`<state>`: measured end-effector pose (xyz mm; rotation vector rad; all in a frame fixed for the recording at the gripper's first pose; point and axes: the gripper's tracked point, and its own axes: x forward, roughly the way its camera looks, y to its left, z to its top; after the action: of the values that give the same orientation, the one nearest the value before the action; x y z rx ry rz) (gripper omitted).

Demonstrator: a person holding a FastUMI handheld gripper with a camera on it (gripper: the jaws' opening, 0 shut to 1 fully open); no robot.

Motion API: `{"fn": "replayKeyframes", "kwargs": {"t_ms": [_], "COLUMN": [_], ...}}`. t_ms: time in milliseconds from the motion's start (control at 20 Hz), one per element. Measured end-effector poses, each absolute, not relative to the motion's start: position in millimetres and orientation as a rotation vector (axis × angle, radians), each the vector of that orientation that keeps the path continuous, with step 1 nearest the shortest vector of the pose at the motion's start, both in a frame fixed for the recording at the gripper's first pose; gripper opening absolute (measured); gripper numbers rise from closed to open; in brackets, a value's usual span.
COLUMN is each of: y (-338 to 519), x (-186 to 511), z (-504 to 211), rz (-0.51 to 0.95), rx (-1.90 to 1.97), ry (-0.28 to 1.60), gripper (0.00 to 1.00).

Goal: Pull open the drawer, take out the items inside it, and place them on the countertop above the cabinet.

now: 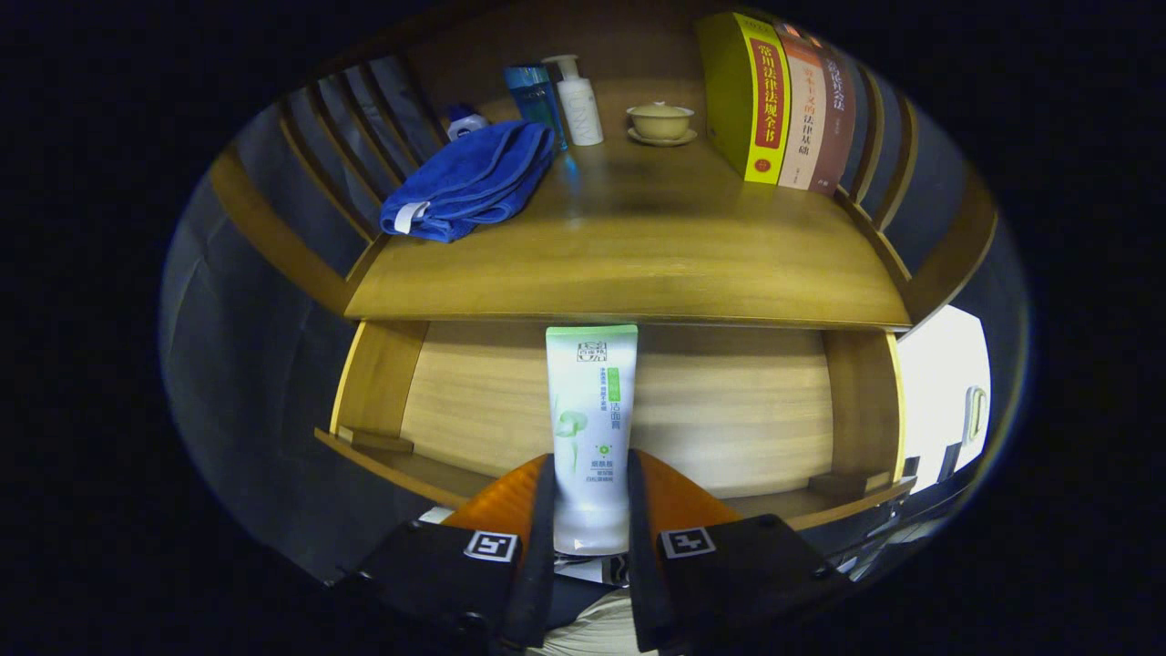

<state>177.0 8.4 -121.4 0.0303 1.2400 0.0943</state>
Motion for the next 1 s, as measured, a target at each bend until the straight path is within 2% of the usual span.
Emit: {"fn": "replayKeyframes", "kwargs": {"t_ms": [200,350,500,750,1000], "y": [17.9,22.8,29.4,37.9,20.9], "x": [187.6,234.6,288.4,321.4,338.3], "z": [-81.5,-57.8,-63.7,-114.4,-132.9], "rz": [0.115,0.102,0.071,0.01,-0.078], "rx": [0.05,0.049,0.034,0.061,0.025], "ry": [1.124,0.956,0.836,0.891,0.886], "gripper": [0.43,0.43,0.43,0.43,0.43]}}
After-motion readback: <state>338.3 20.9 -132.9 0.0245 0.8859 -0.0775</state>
